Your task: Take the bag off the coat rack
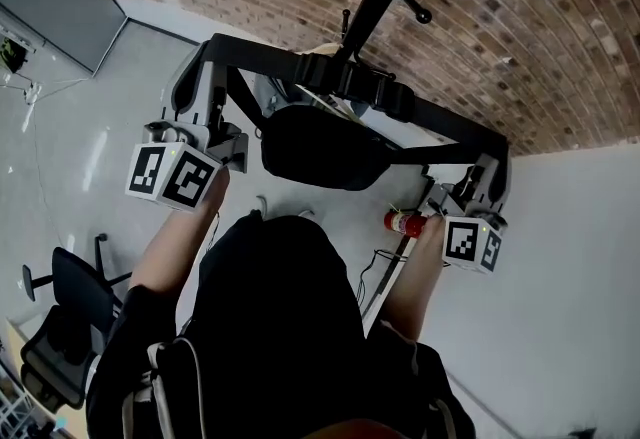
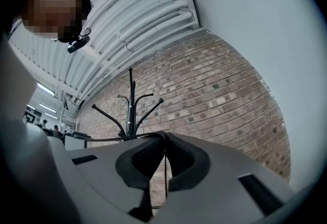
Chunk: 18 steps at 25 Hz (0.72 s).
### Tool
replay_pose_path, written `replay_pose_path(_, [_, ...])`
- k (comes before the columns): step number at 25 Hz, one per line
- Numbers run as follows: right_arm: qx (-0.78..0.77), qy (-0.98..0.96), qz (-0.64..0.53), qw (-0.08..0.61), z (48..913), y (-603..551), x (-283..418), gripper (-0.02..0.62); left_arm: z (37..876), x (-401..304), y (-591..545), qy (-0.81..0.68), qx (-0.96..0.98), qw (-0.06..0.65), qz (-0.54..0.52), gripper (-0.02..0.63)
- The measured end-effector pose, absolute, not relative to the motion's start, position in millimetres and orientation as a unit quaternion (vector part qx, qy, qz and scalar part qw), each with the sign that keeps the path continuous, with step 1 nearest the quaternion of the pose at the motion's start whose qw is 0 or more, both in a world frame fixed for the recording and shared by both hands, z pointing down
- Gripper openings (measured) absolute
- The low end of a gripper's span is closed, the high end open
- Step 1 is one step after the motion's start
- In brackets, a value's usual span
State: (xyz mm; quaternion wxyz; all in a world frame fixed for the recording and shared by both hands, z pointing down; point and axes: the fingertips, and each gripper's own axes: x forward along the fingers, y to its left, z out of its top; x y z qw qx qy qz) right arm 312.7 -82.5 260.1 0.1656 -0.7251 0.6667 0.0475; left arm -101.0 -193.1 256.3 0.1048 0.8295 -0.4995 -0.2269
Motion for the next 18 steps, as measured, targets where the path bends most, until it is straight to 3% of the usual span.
replay_pose_path(18, [-0.727,0.674,0.054,0.116,270.9,-81.3,314.4,0.021,269.6,-97.8,-195.5,-0.510,0.824,0.110,-0.220,0.023])
